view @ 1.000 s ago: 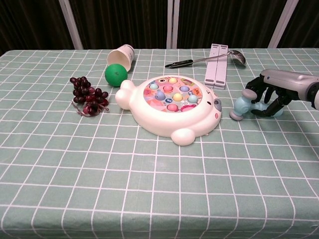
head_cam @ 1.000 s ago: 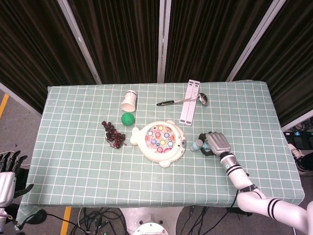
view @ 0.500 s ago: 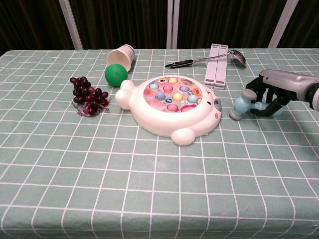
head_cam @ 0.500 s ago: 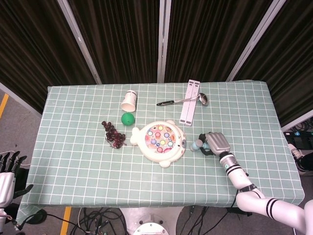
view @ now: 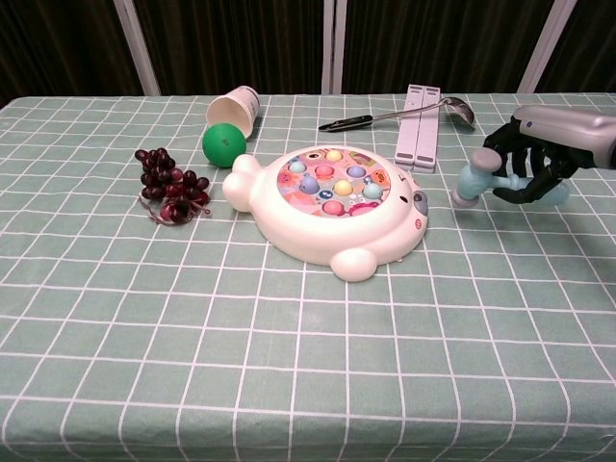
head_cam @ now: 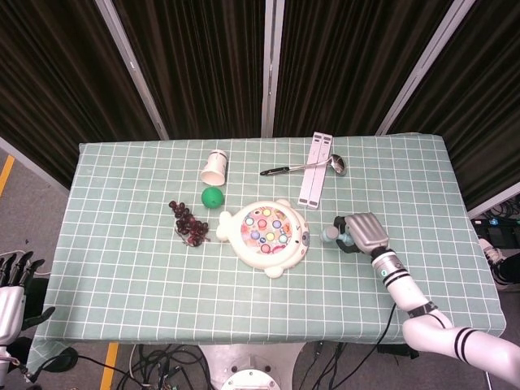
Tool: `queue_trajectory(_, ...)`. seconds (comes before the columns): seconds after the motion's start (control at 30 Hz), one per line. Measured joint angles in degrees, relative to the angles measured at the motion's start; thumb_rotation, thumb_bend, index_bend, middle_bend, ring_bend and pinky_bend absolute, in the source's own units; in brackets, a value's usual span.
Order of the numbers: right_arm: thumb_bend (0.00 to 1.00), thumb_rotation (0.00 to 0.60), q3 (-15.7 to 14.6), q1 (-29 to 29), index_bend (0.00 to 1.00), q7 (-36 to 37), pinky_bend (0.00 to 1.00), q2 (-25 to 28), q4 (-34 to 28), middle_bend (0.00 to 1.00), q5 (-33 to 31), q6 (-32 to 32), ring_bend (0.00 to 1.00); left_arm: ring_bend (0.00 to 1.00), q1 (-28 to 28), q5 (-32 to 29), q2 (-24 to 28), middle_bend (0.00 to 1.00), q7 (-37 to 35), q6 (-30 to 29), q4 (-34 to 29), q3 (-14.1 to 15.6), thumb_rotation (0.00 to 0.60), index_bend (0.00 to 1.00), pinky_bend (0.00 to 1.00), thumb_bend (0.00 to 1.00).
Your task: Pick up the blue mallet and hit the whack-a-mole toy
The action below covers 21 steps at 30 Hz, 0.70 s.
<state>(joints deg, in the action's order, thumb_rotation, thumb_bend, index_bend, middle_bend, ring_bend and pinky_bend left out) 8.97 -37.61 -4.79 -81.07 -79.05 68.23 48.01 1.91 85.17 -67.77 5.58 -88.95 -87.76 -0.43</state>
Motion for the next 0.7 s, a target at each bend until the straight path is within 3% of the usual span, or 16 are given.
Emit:
queue_trajectory(0.37,0.56,0.600,1.2,-3.8,0.82,3.5,0.71,10.5,-9.3,0.68,2.6,-6.4,0.59,0.00,0.1,0.2,0.5,0.08,0.7,-0.1,-0.9,0.2,0.600,0.18,0.00,0.00)
queue_trajectory(0.7,0.57,0.600,3.0,-11.4,0.83,-1.2,0.72,10.3,-11.0,0.68,-4.7,-12.7,0.60,0.00,0.1,0.5,0.8,0.08,1.3,-0.1,-1.7,0.3,0.600,0.18,0.00,0.00)
